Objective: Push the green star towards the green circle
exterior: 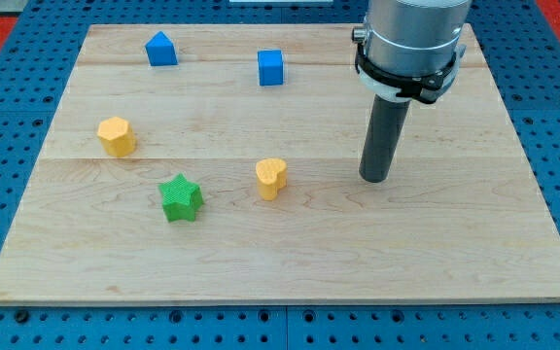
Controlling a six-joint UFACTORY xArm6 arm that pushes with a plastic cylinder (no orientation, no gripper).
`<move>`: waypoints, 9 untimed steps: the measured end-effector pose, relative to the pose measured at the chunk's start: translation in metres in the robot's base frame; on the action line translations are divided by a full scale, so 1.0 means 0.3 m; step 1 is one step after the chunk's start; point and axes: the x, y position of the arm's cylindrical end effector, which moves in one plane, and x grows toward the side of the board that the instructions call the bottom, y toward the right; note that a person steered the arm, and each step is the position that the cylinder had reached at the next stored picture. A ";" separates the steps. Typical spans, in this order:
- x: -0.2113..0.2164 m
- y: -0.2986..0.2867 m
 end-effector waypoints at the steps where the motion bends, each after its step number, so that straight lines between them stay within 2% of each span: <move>1: 0.115 -0.049; 2: 0.295 -0.187; 3: 0.333 -0.408; 4: 0.241 -0.613; 5: 0.100 -0.599; 6: 0.130 -0.582; 7: 0.278 -0.581; 8: 0.281 -0.790; 9: 0.234 -0.787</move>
